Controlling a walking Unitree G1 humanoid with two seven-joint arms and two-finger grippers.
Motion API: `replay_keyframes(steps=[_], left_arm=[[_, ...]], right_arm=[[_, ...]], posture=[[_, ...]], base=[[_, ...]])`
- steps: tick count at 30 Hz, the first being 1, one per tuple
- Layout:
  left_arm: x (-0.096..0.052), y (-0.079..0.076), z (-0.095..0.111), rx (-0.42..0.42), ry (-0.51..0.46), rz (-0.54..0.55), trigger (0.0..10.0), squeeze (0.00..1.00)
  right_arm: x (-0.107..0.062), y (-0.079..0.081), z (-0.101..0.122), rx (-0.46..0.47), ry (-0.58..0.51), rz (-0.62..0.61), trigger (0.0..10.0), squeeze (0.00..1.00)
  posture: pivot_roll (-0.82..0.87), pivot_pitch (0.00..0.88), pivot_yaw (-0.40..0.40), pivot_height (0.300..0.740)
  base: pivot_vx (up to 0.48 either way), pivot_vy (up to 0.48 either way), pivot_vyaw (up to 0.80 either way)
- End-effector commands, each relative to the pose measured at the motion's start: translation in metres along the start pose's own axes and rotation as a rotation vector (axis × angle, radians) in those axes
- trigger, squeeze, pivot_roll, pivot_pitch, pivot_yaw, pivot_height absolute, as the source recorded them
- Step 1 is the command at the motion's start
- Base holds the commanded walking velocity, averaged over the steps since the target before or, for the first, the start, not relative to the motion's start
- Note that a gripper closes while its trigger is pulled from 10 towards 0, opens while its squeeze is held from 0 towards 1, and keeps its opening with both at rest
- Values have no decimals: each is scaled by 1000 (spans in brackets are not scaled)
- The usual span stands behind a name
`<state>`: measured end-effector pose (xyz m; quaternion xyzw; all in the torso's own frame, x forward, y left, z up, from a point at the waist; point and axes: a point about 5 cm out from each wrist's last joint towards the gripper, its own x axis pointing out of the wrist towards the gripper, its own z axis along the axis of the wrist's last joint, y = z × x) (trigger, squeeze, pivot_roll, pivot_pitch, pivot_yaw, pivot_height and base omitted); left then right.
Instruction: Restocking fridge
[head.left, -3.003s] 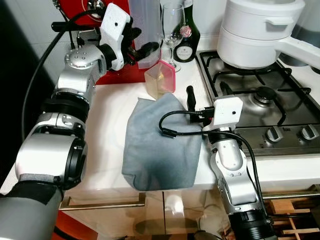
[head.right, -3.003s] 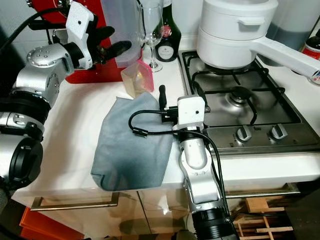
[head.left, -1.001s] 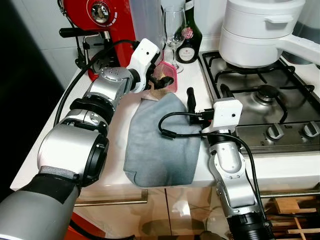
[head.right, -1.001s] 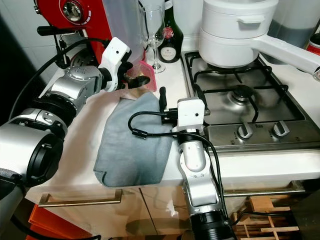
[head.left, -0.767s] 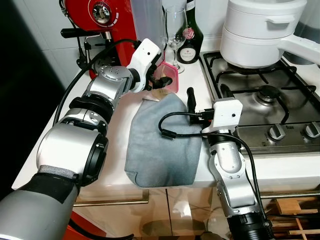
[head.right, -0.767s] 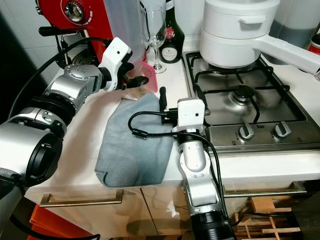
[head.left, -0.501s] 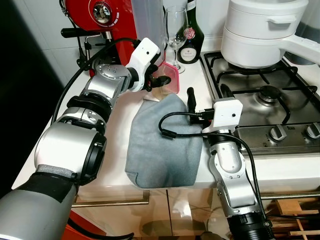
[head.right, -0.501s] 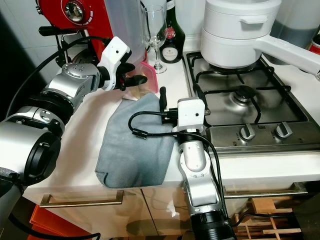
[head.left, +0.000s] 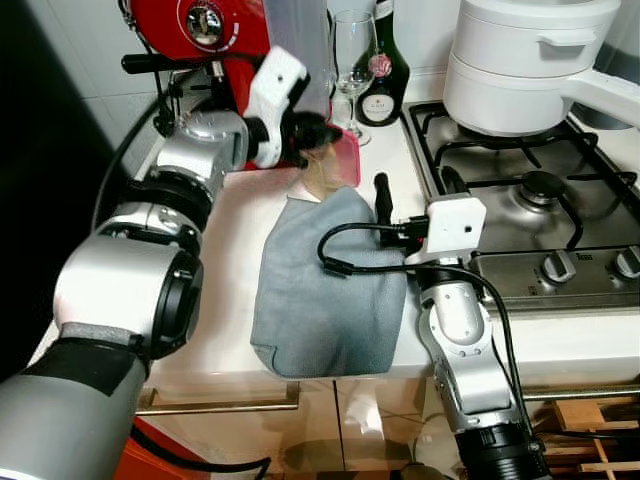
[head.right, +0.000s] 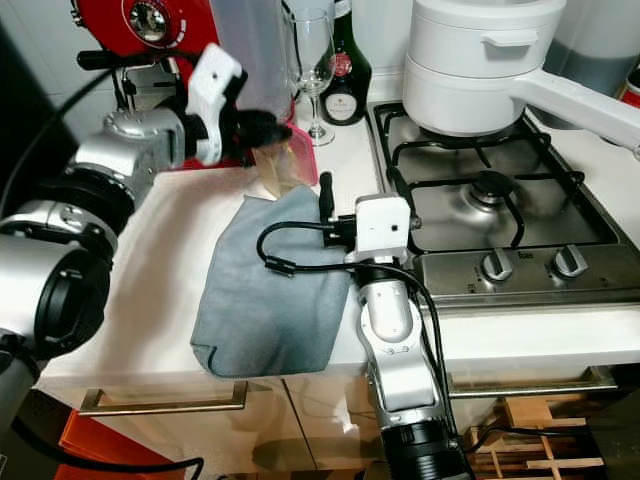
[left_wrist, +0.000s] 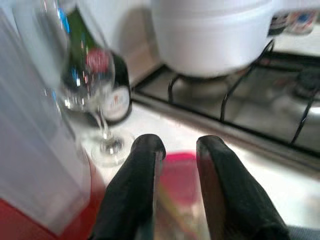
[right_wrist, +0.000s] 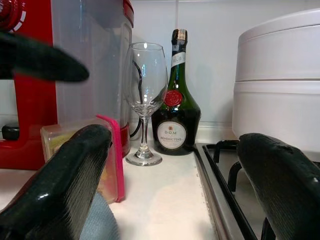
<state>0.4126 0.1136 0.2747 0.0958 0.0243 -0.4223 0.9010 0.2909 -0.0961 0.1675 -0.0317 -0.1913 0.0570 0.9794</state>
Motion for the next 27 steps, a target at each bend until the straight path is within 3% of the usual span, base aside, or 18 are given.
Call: replay_keyframes(steps=[1,9,12,13,14,15,16,21,27], left_arm=[[-5,4,9,21,-26,2,0,0],[-10,8,6,142,-18,44,0,0],[-16,12,14,195,-122,102,0,0],[-20,14,17,206,-168,134,3490,0],[-26,17,20,199,-221,178,5529,0],[-33,20,22,182,-283,218,9020,1000],[-38,22,23,169,-323,244,9922,1000],[-54,10,15,133,-439,321,10000,1000],[-52,-3,0,128,-436,391,10000,1000]], right_arm=[[4,3,3,6,-21,16,10000,0],[7,5,3,8,-26,23,10000,0],[7,4,4,4,-31,8,10000,0],[7,2,4,2,-31,1,10000,0],[6,1,4,0,-32,-6,10000,0],[6,-1,3,-5,-30,-9,10000,0],[6,-2,3,-8,-29,-8,10000,0],[10,-2,1,-18,-32,31,10000,0],[20,3,5,-18,-58,62,10000,0]], posture=[[-159,0,123,740],[-152,0,126,740],[-157,0,129,740],[-159,0,127,740],[-156,0,122,740],[-147,0,111,740],[-142,0,104,740],[-95,0,52,740],[-70,0,27,740]], base=[[0,0,0],[0,0,0],[0,0,0],[0,0,0],[0,0,0],[0,0,0],[0,0,0],[0,0,0],[0,0,0]])
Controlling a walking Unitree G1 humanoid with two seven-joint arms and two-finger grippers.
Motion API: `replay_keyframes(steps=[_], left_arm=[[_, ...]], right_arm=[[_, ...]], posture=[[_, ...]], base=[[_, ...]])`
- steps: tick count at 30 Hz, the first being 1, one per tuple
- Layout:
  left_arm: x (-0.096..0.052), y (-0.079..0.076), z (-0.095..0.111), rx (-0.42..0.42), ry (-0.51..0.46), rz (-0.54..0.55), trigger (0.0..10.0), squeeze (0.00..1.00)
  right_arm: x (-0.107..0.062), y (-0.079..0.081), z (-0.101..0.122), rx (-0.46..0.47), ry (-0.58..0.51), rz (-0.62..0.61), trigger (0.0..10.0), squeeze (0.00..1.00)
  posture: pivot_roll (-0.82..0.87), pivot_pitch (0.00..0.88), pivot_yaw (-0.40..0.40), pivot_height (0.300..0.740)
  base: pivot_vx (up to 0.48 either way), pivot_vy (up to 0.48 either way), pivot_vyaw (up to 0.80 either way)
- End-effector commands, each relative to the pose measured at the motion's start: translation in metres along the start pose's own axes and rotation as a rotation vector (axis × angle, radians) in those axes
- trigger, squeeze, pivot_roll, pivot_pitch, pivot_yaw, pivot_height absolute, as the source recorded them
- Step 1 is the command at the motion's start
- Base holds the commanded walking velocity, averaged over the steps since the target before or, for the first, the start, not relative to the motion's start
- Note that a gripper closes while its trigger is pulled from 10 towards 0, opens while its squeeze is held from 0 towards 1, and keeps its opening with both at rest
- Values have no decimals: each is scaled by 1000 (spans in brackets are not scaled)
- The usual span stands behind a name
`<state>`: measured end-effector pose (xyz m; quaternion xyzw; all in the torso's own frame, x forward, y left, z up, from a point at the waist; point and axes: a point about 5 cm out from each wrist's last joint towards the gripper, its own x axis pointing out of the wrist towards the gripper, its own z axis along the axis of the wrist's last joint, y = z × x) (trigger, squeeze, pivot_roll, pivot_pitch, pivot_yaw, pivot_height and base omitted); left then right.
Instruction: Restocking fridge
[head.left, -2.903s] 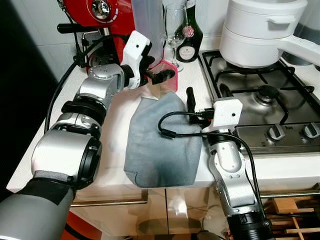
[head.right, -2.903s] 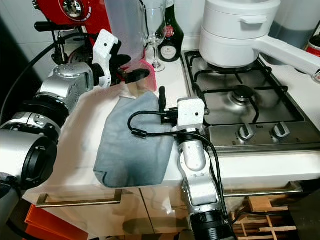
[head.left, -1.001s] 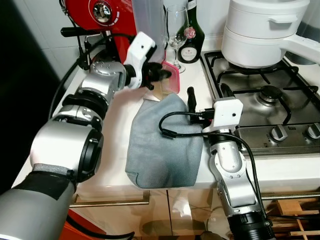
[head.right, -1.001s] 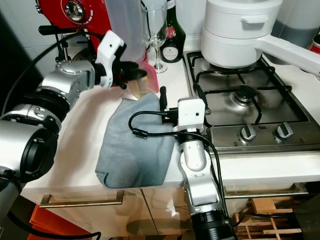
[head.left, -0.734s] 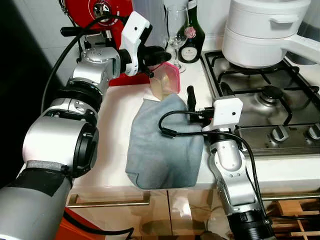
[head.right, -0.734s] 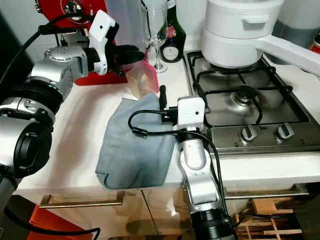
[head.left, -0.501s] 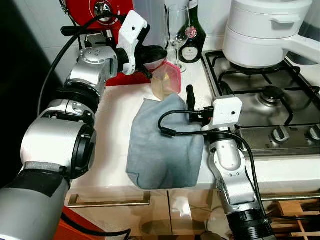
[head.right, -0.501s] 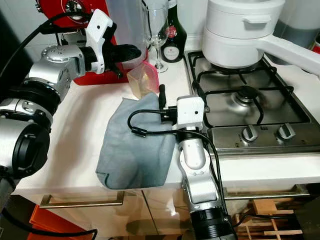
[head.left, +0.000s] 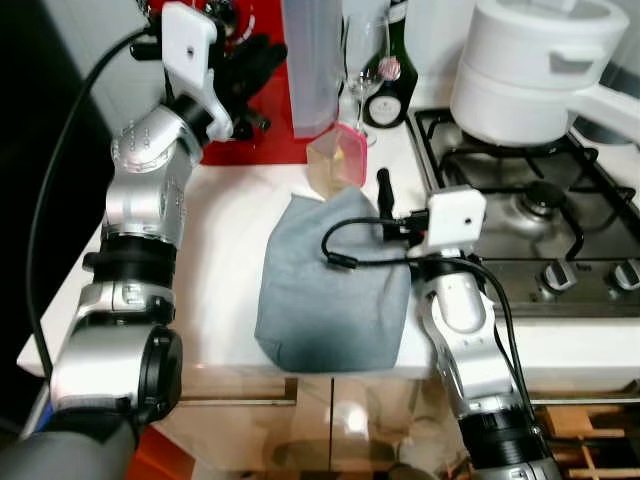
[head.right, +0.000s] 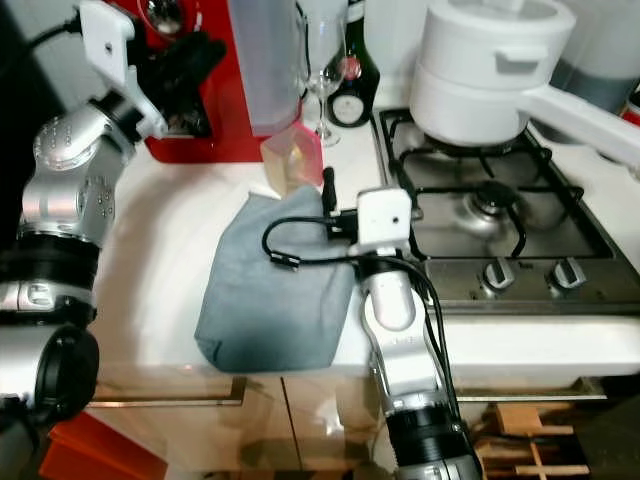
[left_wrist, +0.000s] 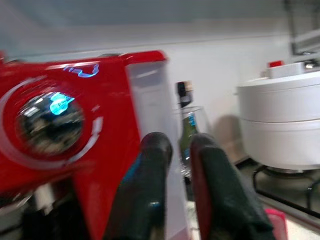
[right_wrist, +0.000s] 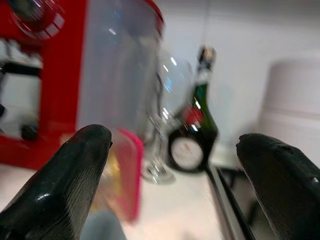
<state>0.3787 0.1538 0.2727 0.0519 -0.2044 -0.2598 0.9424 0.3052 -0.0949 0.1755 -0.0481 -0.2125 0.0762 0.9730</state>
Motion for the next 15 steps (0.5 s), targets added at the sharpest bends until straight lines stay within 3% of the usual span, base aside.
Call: replay_keyframes(steps=[1,4,5,7,8,10,11,15], left_arm=[[3,-4,8,25,-14,14,10000,1000],[3,-8,8,11,-21,9,10000,984],[3,-13,9,2,-31,19,10000,0],[3,-17,9,4,-32,24,10000,0],[1,-24,8,28,-24,32,10000,0],[0,-26,8,33,-21,33,10000,0],[-2,-27,8,24,-23,47,10000,0],[-4,-26,6,-26,-16,74,10000,0]], right_arm=[[5,3,3,-1,-21,7,10000,0],[9,-1,5,-12,-23,-33,10000,0],[15,-4,7,34,-6,-83,10000,0],[20,-7,9,76,13,-118,10000,0],[28,-12,9,164,33,-166,10000,0],[30,-13,9,183,34,-176,10000,0],[32,-15,10,193,23,-180,10000,1000],[39,-17,15,203,-14,-174,10000,1000]], posture=[[-69,0,26,740],[-70,0,29,740],[-75,0,36,740],[-75,0,37,740],[-75,0,37,740],[-75,0,37,740],[-81,0,43,740],[-74,0,35,740]], base=[[0,0,0],[0,0,0],[0,0,0],[0,0,0],[0,0,0],[0,0,0],[0,0,0],[0,112,0]])
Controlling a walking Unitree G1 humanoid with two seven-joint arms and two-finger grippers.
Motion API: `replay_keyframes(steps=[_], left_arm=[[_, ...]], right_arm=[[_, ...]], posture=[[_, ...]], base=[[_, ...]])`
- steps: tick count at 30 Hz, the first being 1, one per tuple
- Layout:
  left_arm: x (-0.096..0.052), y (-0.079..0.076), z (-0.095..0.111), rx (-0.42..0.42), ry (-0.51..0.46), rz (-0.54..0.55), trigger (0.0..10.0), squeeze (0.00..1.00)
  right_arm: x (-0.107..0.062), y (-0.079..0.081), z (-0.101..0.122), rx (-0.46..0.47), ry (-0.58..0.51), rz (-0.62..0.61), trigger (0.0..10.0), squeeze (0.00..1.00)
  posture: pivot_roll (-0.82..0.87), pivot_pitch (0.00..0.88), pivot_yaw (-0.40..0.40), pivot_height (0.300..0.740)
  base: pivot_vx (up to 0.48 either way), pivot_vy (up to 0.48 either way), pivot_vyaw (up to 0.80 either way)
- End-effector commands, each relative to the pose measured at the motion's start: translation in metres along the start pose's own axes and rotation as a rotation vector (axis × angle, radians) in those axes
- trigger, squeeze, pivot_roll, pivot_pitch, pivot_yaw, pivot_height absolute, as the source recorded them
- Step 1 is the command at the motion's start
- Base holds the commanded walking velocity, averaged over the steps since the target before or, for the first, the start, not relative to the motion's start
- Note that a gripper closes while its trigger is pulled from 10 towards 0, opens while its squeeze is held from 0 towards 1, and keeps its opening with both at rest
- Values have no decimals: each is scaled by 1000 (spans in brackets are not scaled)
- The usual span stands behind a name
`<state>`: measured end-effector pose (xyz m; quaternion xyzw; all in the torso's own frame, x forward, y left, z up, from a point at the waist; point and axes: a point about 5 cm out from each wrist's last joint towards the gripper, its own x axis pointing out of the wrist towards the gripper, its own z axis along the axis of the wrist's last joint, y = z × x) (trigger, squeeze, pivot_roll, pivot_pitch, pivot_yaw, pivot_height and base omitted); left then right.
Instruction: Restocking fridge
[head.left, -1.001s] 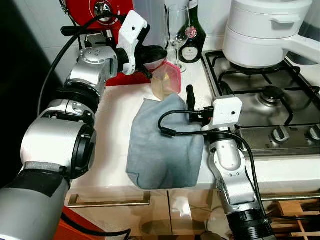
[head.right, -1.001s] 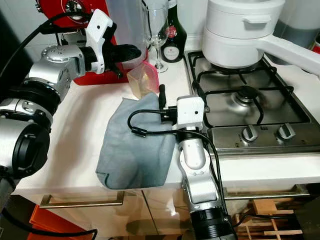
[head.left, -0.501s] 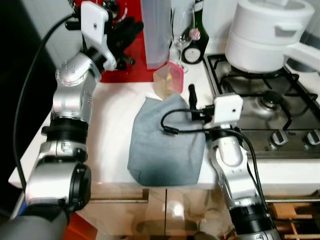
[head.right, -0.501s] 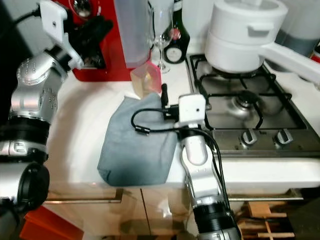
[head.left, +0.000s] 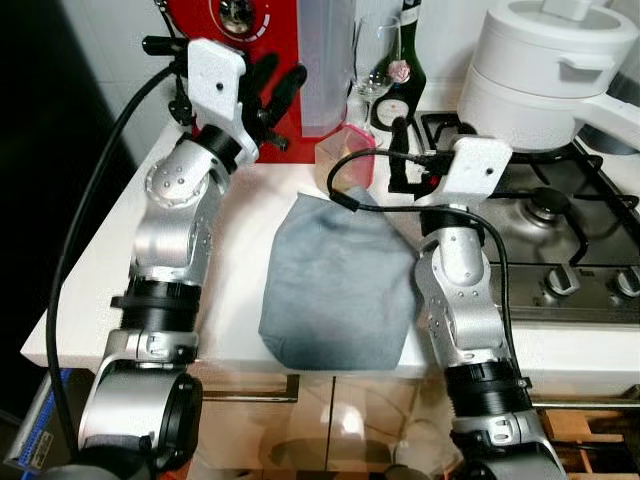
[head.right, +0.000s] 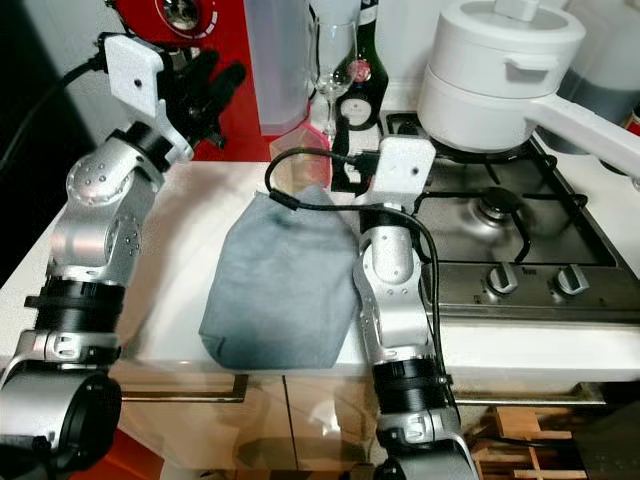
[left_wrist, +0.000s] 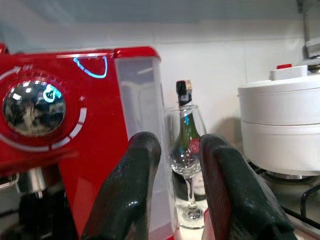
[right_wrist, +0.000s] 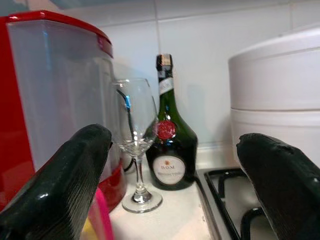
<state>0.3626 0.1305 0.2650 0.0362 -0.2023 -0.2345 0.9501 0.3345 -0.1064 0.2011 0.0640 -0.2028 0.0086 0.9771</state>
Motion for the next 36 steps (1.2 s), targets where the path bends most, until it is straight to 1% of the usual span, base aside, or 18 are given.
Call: replay_keyframes(steps=[1,6,12,15,16,17,18,19,24,30,33,35,36], left_arm=[[0,3,7,-7,-16,16,10000,0],[-1,-1,7,27,-6,13,10000,0],[-2,-5,8,38,-2,8,10000,0],[-1,-8,10,57,-17,-5,10000,0],[0,-9,10,64,-14,-5,10000,0],[0,-9,10,72,-11,-4,10000,0],[1,-10,8,90,3,1,10000,0],[1,-10,8,97,9,2,10000,0],[0,-11,7,104,4,3,10000,0],[-1,-11,4,97,16,14,10000,0],[-1,-12,3,110,21,7,10000,0],[0,-12,3,114,20,6,10000,0],[0,-12,3,114,20,6,10000,0]], right_arm=[[5,4,5,12,-23,9,10000,1000],[8,10,4,7,-16,35,10000,1000],[10,13,4,21,-18,54,10000,1000],[13,13,1,41,18,32,10000,1000],[14,13,0,50,36,20,10000,902],[17,10,-2,50,67,-22,10000,0],[23,6,-5,42,109,-75,10000,0],[25,6,-6,34,115,-85,10000,0],[31,4,-3,16,97,-92,10000,0],[30,4,-2,5,75,-89,10000,0],[28,4,-3,-15,78,-79,10000,0],[25,4,-3,-59,67,-70,10000,0],[25,4,-3,-59,67,-70,10000,0]], posture=[[-74,0,33,740],[-70,0,29,740],[-70,0,23,740],[-71,0,24,740],[-72,0,25,740],[-73,0,27,740],[-74,0,28,740],[-74,0,28,740],[-65,0,22,740],[-61,0,19,740],[-62,0,20,740],[-67,0,24,740],[-67,0,24,740]], base=[[0,450,0],[0,451,0],[0,450,0],[0,154,0],[0,0,0],[0,0,0],[0,0,0],[0,0,0],[0,0,0],[0,0,0],[0,0,-654],[0,0,-731],[0,0,-731]])
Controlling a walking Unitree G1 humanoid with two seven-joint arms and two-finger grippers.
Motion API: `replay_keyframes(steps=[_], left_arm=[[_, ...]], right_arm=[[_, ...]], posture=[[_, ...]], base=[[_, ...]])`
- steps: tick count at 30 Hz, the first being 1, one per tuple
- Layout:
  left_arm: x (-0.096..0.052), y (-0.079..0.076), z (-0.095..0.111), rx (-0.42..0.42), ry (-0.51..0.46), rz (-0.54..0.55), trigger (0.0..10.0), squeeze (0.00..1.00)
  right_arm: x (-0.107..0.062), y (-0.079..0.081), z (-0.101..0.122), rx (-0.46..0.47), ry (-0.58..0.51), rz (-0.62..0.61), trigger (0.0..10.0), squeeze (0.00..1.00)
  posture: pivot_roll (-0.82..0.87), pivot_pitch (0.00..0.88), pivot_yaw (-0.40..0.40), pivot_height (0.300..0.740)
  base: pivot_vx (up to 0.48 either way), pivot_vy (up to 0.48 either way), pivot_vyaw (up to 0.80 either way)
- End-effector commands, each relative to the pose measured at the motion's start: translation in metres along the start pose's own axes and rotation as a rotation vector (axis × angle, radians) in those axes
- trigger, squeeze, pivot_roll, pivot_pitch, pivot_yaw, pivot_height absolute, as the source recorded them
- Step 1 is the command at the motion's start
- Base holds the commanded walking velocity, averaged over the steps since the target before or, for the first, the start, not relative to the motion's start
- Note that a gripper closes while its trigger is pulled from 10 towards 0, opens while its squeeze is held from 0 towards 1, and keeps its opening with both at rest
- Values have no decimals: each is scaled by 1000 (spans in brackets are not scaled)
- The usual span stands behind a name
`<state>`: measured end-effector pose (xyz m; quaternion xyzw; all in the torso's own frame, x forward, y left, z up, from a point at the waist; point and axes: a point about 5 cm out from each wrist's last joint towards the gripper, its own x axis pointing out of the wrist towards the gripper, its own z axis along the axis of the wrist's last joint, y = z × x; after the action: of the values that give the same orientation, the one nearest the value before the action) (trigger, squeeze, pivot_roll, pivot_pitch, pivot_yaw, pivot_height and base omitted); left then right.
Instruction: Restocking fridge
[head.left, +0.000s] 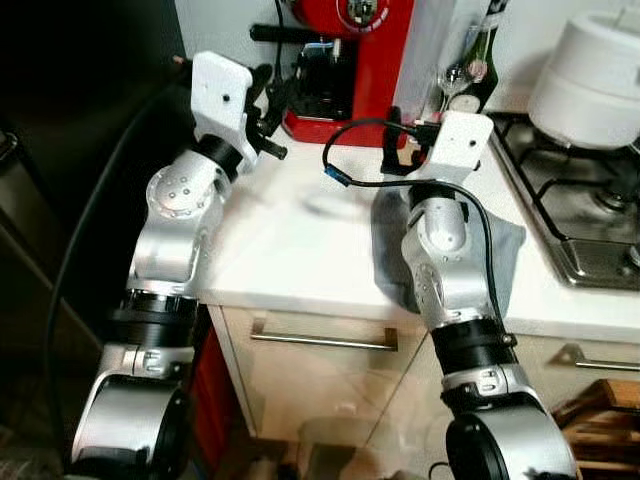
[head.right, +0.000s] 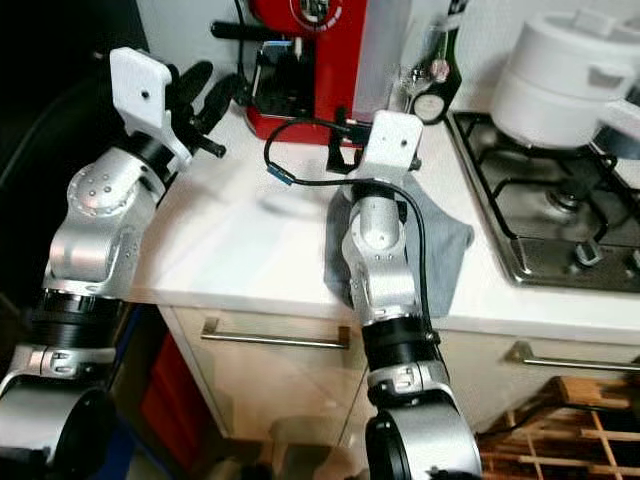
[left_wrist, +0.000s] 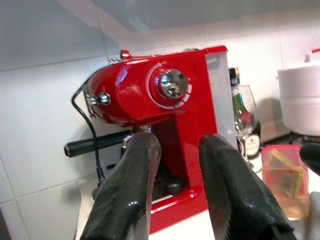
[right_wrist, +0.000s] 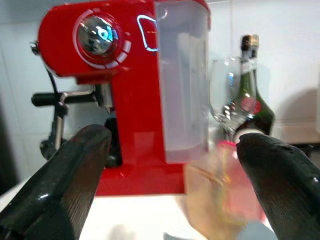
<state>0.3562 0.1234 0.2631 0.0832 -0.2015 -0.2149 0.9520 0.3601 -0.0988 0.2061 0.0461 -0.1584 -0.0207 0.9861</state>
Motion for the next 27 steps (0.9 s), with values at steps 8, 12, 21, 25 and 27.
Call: replay_keyframes(steps=[8,12,21,25,27], left_arm=[[6,0,-6,7,42,13,10000,0],[6,4,-11,15,66,41,10000,0],[3,9,-22,19,111,102,10000,1000],[1,13,-28,9,141,139,10000,1000],[0,14,-32,4,159,152,10000,1000]], right_arm=[[-6,-10,-1,-41,-20,-27,10000,0],[-8,-8,-1,-58,-34,-5,10000,0],[-15,0,0,-85,-71,27,10000,0],[-16,1,1,-90,-83,34,10000,0],[-17,1,2,-93,-93,35,10000,0]], posture=[[-85,0,36,740],[-86,0,36,740],[-84,0,36,740],[-85,0,34,740],[-88,0,34,740]], base=[[0,0,-727],[0,0,-702],[0,0,0],[0,0,0],[0,0,0]])
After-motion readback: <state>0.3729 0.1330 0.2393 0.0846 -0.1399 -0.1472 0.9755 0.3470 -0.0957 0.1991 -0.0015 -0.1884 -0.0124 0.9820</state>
